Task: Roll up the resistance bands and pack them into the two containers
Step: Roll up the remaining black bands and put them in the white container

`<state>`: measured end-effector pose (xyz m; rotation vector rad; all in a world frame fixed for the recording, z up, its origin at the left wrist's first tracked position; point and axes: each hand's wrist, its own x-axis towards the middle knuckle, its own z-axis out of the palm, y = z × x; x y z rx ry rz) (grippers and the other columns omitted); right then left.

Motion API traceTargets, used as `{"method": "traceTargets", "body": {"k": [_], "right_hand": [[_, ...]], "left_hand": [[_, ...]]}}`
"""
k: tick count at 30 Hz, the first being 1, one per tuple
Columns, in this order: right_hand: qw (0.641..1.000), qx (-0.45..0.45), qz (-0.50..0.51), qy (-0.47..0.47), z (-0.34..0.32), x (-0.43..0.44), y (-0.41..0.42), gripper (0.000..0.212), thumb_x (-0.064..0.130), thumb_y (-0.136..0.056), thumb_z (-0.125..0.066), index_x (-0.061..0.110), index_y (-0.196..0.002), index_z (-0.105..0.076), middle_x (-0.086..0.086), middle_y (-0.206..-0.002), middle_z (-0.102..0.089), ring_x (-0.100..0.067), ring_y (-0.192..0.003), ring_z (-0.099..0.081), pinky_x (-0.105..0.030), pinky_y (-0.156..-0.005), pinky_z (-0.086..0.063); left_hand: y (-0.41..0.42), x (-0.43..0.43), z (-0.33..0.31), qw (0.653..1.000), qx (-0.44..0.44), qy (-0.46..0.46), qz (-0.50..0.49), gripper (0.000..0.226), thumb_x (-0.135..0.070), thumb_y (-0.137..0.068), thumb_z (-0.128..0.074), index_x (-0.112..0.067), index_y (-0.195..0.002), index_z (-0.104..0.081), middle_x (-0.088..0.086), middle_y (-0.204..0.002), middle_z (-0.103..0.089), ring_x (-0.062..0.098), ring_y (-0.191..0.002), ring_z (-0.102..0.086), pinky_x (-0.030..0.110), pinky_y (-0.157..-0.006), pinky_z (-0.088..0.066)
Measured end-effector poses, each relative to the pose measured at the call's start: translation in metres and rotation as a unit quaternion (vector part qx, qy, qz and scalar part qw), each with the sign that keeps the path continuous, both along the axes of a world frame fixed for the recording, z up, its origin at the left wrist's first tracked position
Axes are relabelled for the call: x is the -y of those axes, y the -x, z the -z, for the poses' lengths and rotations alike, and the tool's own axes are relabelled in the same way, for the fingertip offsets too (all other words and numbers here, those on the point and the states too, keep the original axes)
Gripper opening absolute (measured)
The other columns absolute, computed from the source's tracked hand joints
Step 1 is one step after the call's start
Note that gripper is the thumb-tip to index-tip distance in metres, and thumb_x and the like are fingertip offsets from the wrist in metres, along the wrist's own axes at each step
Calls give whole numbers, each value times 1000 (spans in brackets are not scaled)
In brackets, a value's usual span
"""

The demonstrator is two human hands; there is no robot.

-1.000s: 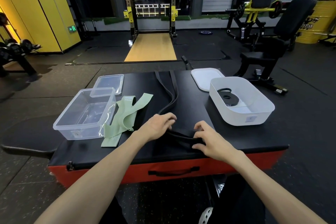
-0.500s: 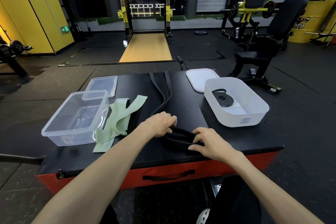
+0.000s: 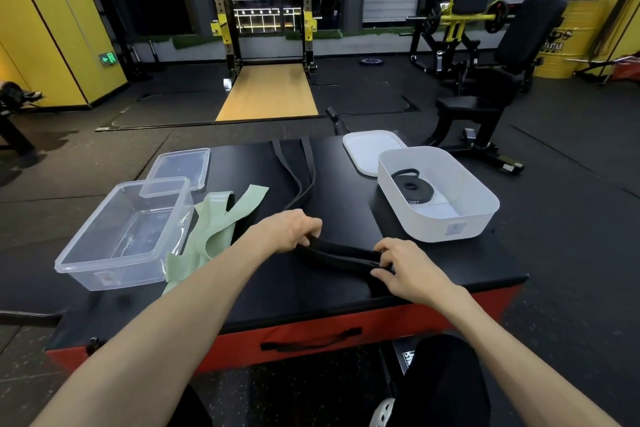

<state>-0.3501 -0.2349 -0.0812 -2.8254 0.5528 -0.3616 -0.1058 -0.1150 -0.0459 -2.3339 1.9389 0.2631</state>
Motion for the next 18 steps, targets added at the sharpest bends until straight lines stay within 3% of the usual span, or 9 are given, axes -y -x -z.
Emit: {"method": "traceTargets", "body": {"k": [3,6,8,11,15,18], "right_hand": [[1000,5,3,-12,-1,6,4,28,31,-85,-69,5,-76,-72,4,-120,-62,-9,-71,-45,-18,-71,-33],[1000,-9,-6,-27,0,10,11,26,33,-83,-70,8,-74,-73,6,-118,-64,-5,-65,-43,-18,-69,-35],[999,-13,-12,-29,0,10,13,25,33,-83,-70,10,-74,-73,5,-118,-65,-9,-71,-53,-20,-71,-40],[999,-12,-9,-35,1,10,13,25,33,-83,-70,10,-74,-72,5,-119,-65,-16,-89,-63,-28,-79,-50],[999,-13,2,-30,4,11,11,25,32,-82,-69,10,-72,-71,4,-117,-66,-18,-94,-62,-28,-80,-50],[999,-7,19,-26,4,12,11,22,30,-82,-70,10,-73,-73,4,-114,-67,-18,-92,-63,-22,-77,-46]], "left_hand": [[6,1,1,999,30,24,19,15,-22,-98,-49,-12,-108,-45,10,-102,-59,29,-96,-56,40,-83,-45],[7,-1,1,985,153,65,42,27,-38,-99,-45,-14,-112,-47,4,-106,-55,23,-101,-51,34,-85,-44],[4,-1,0,973,225,44,23,40,-48,-98,-38,-15,-114,-52,4,-112,-53,21,-106,-50,31,-87,-41],[1,0,0,973,231,10,4,47,-52,-97,-35,-14,-111,-59,5,-114,-54,22,-108,-52,32,-90,-43],[-19,0,-2,993,104,-1,55,26,-27,-100,-47,-12,-116,-61,8,-113,-54,25,-111,-47,34,-95,-39],[-31,-6,-9,989,134,-6,67,29,-8,-96,-48,-17,-121,-58,5,-115,-58,22,-109,-46,32,-94,-39]]}}
